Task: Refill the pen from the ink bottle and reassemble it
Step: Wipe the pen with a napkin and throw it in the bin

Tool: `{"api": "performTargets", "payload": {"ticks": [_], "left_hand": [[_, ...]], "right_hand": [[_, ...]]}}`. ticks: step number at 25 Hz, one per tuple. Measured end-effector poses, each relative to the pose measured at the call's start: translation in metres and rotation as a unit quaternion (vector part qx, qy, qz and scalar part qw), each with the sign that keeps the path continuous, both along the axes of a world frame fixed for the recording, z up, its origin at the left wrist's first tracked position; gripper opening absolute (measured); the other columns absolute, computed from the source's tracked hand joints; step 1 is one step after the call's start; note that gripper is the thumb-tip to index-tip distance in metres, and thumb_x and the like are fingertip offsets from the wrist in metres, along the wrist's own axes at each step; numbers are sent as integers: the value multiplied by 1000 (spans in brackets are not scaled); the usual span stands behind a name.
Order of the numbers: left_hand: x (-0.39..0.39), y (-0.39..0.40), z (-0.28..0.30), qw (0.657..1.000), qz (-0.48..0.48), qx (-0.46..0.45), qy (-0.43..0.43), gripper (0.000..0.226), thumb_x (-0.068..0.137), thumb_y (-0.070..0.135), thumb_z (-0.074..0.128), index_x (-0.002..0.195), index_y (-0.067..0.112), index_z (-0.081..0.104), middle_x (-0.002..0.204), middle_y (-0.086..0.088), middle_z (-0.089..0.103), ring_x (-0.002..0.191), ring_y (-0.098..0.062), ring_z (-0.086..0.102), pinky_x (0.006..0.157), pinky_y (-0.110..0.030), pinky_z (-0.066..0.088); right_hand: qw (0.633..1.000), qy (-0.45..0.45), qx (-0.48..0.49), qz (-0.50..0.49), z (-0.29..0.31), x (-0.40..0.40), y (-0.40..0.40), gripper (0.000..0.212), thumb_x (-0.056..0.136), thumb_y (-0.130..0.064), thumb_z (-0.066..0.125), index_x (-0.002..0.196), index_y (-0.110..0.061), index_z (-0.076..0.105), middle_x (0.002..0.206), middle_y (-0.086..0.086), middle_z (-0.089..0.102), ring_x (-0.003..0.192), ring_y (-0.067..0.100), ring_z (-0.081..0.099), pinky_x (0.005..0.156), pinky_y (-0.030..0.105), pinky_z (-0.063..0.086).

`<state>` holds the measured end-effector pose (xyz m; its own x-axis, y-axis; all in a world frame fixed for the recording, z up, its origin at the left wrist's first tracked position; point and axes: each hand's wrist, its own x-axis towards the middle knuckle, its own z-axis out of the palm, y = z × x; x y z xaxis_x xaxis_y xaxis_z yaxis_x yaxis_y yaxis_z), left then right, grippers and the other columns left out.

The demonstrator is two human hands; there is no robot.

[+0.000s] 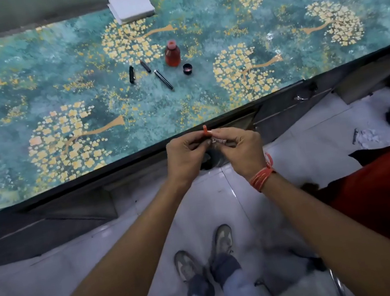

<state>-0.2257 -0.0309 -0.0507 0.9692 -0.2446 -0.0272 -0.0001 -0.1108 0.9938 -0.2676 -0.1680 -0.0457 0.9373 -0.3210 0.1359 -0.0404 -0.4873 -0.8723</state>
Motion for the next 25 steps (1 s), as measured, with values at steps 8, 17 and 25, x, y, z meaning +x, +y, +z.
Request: {"api": "performTargets", "payload": {"ticks": [8, 17, 25], "left_hand": [[-8, -3, -149, 993, 67, 93, 12, 24, 82, 5, 72, 106, 6, 73, 99, 3, 71, 91, -9, 69, 86, -18, 54], [41, -32, -366, 989, 89, 102, -54, 26, 83, 4, 72, 108, 9, 72, 97, 9, 70, 89, 1, 69, 84, -16, 53], [49, -37, -381, 990, 73, 118, -3, 23, 83, 5, 71, 105, 5, 74, 97, 3, 72, 88, -6, 70, 86, -19, 53]], "right_hand": [[981, -103, -97, -133, -149, -14, -11, 16, 84, 6, 67, 99, 6, 74, 101, 20, 69, 92, 23, 67, 86, 17, 53], [978, 19, -202, -46, -418, 44, -42, 45, 95, 6, 42, 139, -4, 46, 143, 11, 46, 133, 21, 41, 111, 21, 37], [973, 200, -106, 45, -478, 33, -48, 70, 84, 18, 43, 147, -14, 38, 156, 6, 32, 143, 19, 32, 117, 18, 22]]}}
